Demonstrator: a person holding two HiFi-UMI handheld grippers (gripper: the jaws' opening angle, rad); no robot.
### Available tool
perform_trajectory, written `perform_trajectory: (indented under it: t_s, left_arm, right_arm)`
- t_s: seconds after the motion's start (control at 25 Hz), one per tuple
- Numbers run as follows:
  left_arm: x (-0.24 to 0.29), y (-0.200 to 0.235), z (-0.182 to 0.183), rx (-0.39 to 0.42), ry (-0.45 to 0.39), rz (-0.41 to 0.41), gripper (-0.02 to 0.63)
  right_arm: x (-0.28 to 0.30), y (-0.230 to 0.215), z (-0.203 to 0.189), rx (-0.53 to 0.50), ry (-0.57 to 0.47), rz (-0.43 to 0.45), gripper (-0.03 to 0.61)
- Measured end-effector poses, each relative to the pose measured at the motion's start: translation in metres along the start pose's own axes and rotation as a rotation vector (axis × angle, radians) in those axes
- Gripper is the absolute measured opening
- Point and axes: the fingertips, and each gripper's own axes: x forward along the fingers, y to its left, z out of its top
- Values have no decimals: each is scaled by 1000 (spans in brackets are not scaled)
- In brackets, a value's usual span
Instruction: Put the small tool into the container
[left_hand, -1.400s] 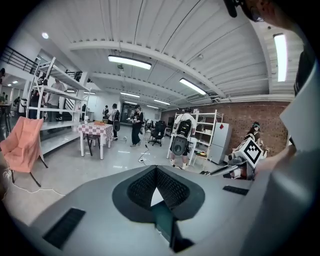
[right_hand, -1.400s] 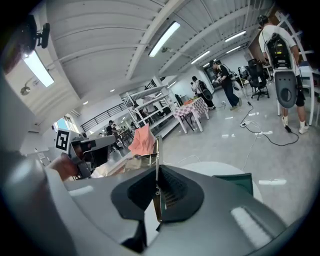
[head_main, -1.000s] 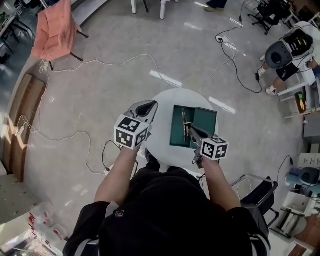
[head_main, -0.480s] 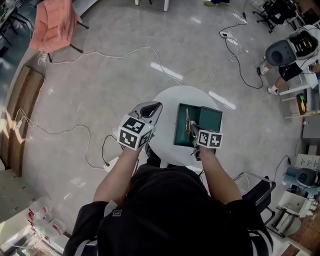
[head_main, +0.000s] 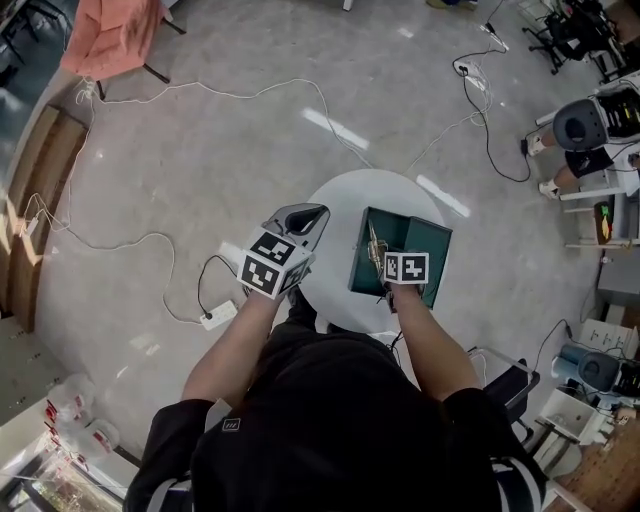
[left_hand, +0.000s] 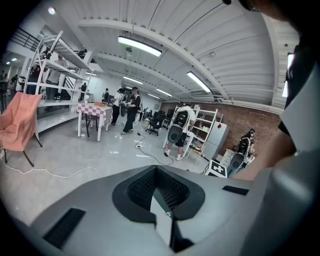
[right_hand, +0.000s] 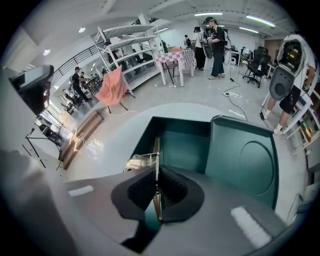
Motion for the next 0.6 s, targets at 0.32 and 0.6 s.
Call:
perform_trajectory:
  t_s: [0.32,0.6]
  left_arm:
    - [7,5,1,-1,10,-34,-11]
    - [6,-1,16,20,-8,-74,-11]
  right_arm:
    - [7,9,4,-220,35,-107,24]
    - [14,22,-18,-330,67,-86,59]
